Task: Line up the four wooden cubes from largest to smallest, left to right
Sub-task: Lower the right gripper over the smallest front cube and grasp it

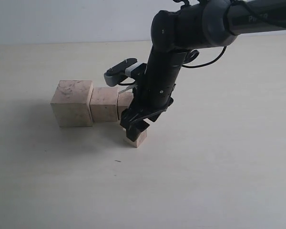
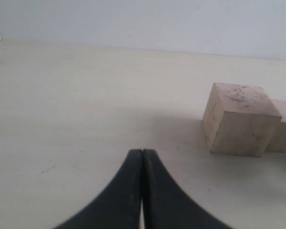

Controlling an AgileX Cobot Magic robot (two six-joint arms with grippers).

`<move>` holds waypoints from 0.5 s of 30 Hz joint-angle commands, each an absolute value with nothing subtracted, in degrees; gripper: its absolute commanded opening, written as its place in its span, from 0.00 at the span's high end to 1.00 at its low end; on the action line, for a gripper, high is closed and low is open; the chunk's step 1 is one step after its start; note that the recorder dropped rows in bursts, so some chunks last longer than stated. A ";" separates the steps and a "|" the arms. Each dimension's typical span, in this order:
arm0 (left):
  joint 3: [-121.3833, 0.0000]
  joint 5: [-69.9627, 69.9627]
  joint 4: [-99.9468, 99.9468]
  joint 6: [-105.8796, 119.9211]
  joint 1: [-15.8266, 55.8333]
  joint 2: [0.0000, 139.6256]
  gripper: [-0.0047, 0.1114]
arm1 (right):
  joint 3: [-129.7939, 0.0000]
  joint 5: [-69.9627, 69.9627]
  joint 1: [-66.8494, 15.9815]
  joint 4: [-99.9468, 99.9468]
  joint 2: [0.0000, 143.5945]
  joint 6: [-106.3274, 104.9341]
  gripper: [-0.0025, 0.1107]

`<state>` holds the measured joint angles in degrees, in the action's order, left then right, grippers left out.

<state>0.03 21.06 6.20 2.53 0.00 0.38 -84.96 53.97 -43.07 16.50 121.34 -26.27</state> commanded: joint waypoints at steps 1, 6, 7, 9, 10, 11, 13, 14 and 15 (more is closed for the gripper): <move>0.00 20.39 6.12 2.53 -0.01 0.00 0.96 | -84.80 53.24 -43.28 17.14 121.80 -26.97 0.32; 0.00 20.39 6.12 2.53 -0.01 0.00 0.96 | -84.80 53.02 -43.28 18.15 122.95 -27.69 0.32; 0.00 20.39 6.12 2.53 -0.01 0.00 0.96 | -84.80 53.02 -43.28 18.15 123.25 -27.99 0.32; 0.00 20.39 6.12 2.53 -0.01 0.00 0.96 | -84.80 53.02 -43.28 18.15 123.78 -28.50 0.32; 0.00 20.39 6.12 2.53 -0.01 0.00 0.96 | -84.80 53.02 -43.28 18.15 123.93 -28.50 0.32; 0.00 20.39 6.12 2.53 -0.01 0.00 0.96 | -84.80 53.02 -43.28 18.15 124.07 -28.50 0.33; 0.00 20.39 6.12 2.53 -0.01 0.00 0.96 | -84.80 52.75 -43.28 18.15 124.06 -28.50 0.34; 0.00 20.39 6.12 2.53 -0.01 0.00 0.96 | -84.80 52.75 -43.28 18.15 124.06 -28.50 0.35; 0.00 20.39 6.12 2.53 -0.01 0.00 0.96 | -84.80 52.63 -43.28 18.15 124.06 -28.50 0.38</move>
